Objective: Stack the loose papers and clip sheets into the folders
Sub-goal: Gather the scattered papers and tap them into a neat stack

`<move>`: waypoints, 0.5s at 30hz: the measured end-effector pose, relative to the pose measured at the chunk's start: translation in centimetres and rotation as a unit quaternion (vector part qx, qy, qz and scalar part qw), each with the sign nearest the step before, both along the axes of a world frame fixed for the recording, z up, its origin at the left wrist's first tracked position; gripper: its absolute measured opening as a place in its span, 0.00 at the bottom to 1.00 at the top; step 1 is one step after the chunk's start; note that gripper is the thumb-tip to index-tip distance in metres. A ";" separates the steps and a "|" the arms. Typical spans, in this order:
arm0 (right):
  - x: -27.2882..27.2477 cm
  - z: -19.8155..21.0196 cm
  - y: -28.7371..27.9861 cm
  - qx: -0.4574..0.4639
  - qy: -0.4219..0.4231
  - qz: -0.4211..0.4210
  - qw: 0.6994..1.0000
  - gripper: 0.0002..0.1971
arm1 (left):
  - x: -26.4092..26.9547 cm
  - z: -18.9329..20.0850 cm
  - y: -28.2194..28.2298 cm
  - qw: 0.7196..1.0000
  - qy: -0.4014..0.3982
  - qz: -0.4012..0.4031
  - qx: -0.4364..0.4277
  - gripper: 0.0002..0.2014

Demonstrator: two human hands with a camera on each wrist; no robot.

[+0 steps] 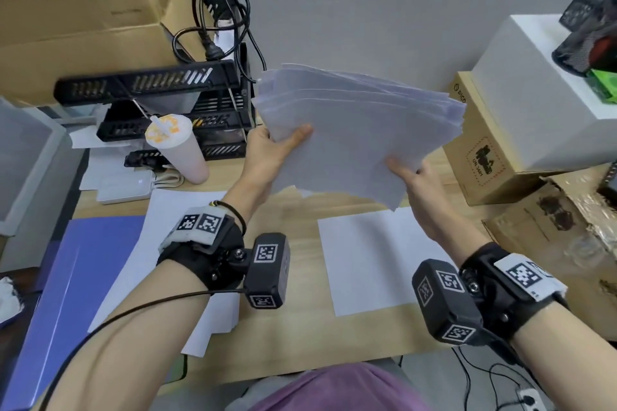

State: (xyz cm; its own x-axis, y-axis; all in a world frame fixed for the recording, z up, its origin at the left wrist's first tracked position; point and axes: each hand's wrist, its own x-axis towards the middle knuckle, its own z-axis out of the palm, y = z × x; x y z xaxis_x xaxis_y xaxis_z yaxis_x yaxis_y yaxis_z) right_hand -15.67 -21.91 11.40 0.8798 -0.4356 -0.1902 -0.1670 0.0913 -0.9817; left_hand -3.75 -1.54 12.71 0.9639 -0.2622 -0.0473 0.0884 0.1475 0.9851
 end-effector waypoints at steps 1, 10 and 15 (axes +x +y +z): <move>-0.1 -0.3 0.2 0.004 0.006 0.013 1.000 0.12 | 0.1 -0.2 0.3 1.000 0.002 -0.012 0.001 0.08; -1.4 -4.5 0.6 0.015 0.083 -0.053 0.995 0.17 | -1.9 -6.7 2.1 0.988 0.063 -0.084 0.116 0.21; 0.1 -3.4 1.4 0.029 0.081 -0.076 0.993 0.17 | -1.8 -5.2 0.9 0.995 0.082 -0.042 0.043 0.15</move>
